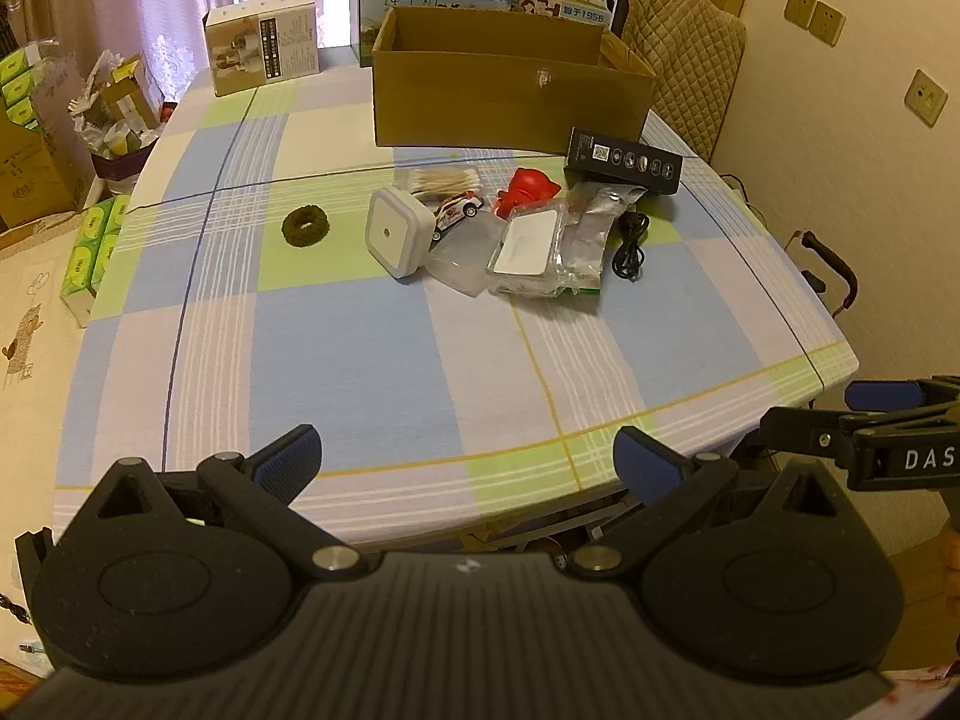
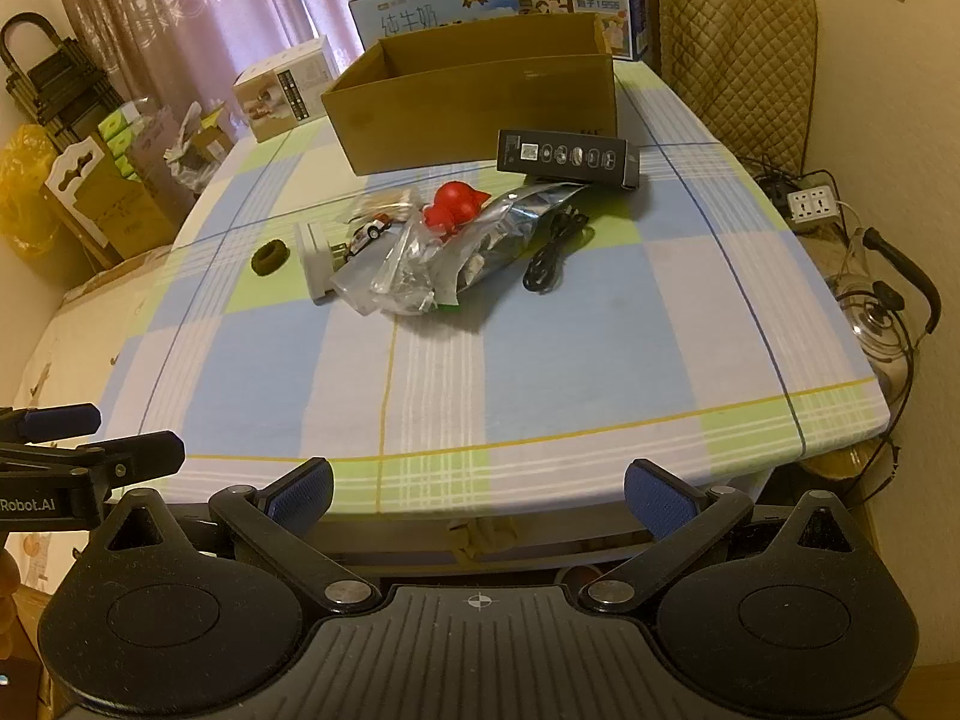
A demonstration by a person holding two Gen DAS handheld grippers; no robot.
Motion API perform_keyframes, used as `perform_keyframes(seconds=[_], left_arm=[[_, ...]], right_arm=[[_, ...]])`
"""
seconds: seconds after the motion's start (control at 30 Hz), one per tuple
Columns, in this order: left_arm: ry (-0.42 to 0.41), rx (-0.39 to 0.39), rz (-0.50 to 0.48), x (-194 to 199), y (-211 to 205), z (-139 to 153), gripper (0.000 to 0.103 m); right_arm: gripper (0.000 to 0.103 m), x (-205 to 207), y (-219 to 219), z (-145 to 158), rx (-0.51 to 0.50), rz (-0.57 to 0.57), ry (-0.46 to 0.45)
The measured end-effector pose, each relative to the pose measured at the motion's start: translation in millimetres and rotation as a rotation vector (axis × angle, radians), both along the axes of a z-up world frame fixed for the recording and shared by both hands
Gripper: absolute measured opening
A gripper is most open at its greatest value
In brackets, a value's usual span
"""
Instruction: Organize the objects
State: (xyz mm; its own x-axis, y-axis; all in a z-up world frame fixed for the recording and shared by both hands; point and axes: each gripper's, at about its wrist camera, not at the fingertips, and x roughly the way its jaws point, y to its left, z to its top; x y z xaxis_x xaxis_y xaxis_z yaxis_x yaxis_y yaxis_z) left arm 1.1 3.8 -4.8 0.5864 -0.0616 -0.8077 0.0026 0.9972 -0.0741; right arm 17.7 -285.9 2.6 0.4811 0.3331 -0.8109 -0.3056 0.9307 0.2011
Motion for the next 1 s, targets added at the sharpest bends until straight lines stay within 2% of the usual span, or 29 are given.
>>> perform_keyframes(seconds=[1.0], left_arm=[[0.006,0.009,-0.01,4.9,-9.1,-0.6,0.102]], right_arm=[[0.101,3.6,-4.7,0.2,0.012,-0.012,0.001]])
